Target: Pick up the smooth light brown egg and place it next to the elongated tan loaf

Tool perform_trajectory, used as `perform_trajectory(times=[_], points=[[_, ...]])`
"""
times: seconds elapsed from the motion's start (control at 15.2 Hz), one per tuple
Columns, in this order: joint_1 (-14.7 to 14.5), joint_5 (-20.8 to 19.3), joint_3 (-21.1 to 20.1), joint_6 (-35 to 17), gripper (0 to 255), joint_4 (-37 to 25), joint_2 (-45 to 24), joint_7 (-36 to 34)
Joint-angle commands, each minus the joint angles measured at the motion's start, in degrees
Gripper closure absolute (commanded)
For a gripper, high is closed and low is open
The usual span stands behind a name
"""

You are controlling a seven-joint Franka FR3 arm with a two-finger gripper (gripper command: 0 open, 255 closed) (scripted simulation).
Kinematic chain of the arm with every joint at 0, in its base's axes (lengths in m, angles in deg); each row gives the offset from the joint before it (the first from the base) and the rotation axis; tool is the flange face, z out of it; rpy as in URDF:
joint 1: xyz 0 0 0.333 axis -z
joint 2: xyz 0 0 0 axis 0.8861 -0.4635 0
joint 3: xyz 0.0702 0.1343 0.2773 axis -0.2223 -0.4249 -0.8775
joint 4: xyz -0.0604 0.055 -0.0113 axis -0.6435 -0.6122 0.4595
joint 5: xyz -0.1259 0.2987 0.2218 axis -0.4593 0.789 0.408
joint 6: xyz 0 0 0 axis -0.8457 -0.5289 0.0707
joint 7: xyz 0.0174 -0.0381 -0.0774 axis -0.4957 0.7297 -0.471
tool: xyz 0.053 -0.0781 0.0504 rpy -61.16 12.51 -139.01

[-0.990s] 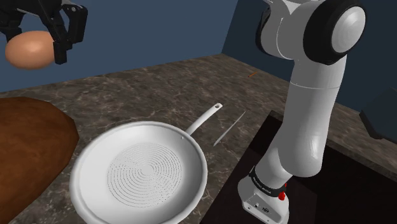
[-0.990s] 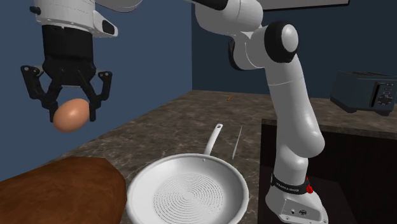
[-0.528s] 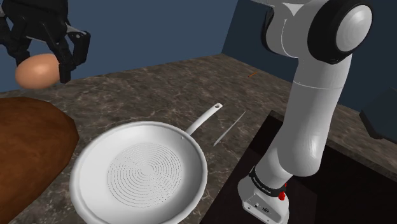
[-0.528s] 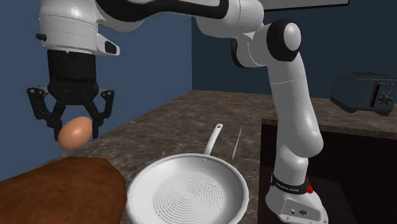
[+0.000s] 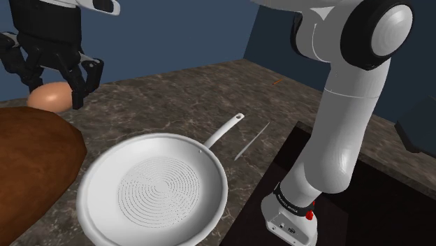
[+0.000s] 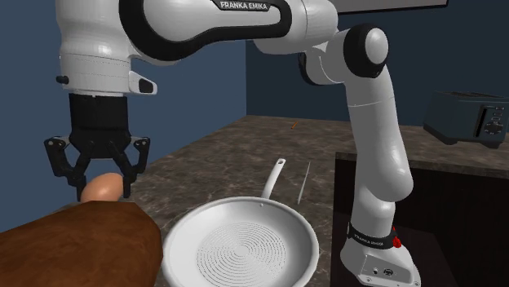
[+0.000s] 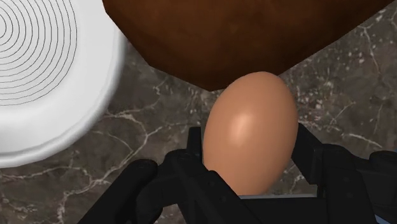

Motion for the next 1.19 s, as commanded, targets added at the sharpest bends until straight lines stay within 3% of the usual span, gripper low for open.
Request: perform_trajectory(times=[0.0, 0.86, 1.12], points=[[0.1, 0.3, -0.2, -1.7, 255, 2.0, 0.2, 0.2], [0.7, -0.4, 0.4, -11.4, 255, 11.2, -0.6, 0.0], [0.7, -0.4, 0.4, -11.4, 255, 11.2, -0.6, 0.0]])
